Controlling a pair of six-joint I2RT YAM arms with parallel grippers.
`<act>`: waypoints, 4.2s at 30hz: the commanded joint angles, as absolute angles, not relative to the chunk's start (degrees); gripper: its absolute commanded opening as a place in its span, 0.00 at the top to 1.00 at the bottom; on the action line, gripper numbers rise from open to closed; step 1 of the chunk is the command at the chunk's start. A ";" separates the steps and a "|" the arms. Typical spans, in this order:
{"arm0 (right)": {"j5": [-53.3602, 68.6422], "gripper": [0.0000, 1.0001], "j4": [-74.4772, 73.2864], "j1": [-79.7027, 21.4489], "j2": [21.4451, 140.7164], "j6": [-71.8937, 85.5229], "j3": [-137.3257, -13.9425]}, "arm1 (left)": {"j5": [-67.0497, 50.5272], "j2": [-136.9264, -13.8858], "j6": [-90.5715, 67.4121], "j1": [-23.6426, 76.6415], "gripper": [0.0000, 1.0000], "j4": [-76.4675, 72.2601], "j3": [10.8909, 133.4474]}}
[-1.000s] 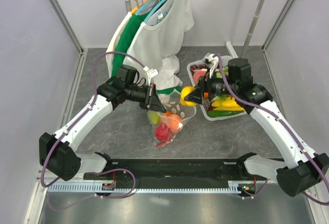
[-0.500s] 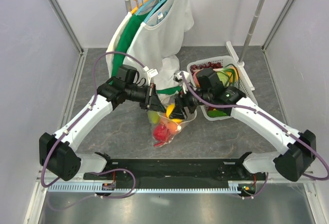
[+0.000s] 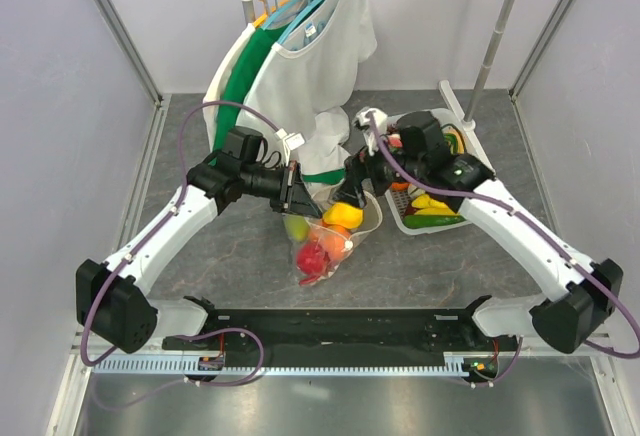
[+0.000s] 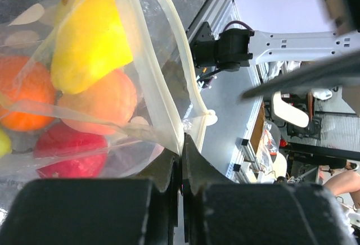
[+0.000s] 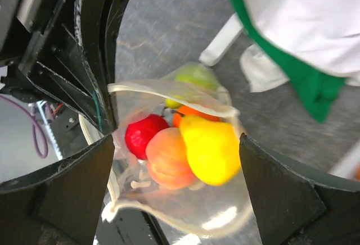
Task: Place the food in the zip-top bag and seal the zipper
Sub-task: Place the fake fruit in the zipper food storage bag, then pick up the fake vegetable from the bin, then place the fake vegetable in the zipper food storage bag.
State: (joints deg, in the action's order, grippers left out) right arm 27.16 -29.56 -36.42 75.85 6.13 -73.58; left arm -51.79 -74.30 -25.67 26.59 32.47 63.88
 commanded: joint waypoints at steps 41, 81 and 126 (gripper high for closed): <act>-2.37 0.40 -66.36 -29.18 65.83 -67.59 -62.05 | -55.37 -72.60 -28.39 26.01 0.98 29.27 63.19; 5.00 1.00 -68.90 -29.62 62.48 -55.05 -78.98 | -54.93 -73.04 -27.60 26.01 0.98 29.53 62.93; 37.70 0.94 -77.16 -41.48 108.36 -19.95 -111.97 | -58.01 -71.02 -25.31 26.02 0.98 27.95 60.29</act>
State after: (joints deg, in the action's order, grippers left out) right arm 32.67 -77.25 -40.77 105.71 -22.41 -109.86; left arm -54.50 -73.45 -26.28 25.47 30.98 60.40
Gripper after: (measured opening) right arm 0.353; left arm 0.033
